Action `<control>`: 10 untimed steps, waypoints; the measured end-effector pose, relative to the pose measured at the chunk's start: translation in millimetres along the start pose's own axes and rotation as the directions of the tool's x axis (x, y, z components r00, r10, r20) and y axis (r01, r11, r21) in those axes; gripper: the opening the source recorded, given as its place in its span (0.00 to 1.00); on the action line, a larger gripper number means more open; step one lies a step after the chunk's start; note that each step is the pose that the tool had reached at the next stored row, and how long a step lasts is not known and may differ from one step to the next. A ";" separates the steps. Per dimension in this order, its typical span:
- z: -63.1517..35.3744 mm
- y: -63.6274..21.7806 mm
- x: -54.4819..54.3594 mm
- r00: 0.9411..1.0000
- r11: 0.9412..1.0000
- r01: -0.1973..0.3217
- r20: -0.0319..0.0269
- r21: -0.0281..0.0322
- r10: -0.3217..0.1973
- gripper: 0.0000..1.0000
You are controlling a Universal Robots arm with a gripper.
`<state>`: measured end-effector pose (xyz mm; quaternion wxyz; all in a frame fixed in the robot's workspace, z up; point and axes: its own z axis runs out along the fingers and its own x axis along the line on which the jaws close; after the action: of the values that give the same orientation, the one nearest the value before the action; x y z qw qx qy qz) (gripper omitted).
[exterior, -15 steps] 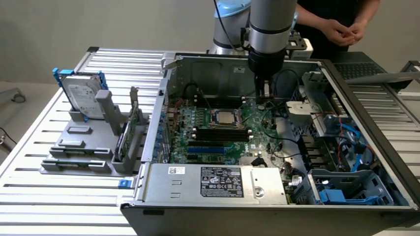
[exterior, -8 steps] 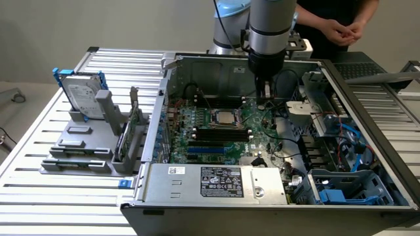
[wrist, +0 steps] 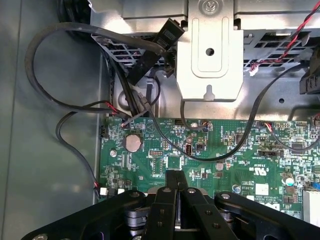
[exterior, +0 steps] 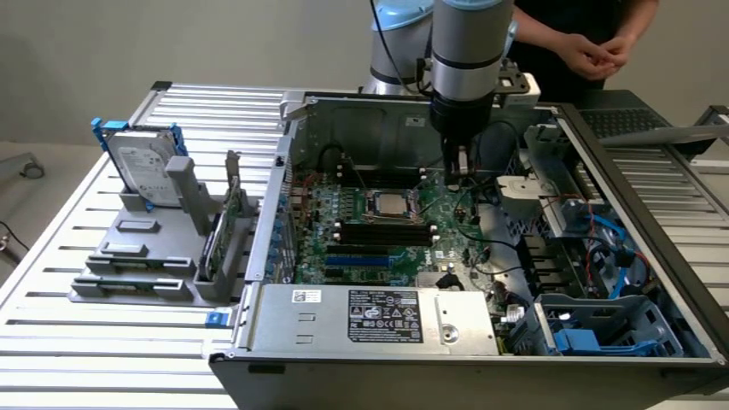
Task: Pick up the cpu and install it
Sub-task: 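Close the cpu cover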
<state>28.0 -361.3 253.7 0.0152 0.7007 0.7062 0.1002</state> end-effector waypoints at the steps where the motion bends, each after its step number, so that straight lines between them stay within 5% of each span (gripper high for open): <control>1: 0.3 0.0 0.0 1.000 1.000 0.000 -0.001 0.000 0.000 0.11; 4: 0.9 -0.1 0.0 1.000 1.000 0.002 -0.004 0.003 -0.002 0.11; 10: 0.9 -0.1 -0.1 1.000 1.000 0.000 -0.008 0.020 0.000 0.11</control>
<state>28.0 -361.3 252.7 0.0054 0.7004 0.7073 0.0957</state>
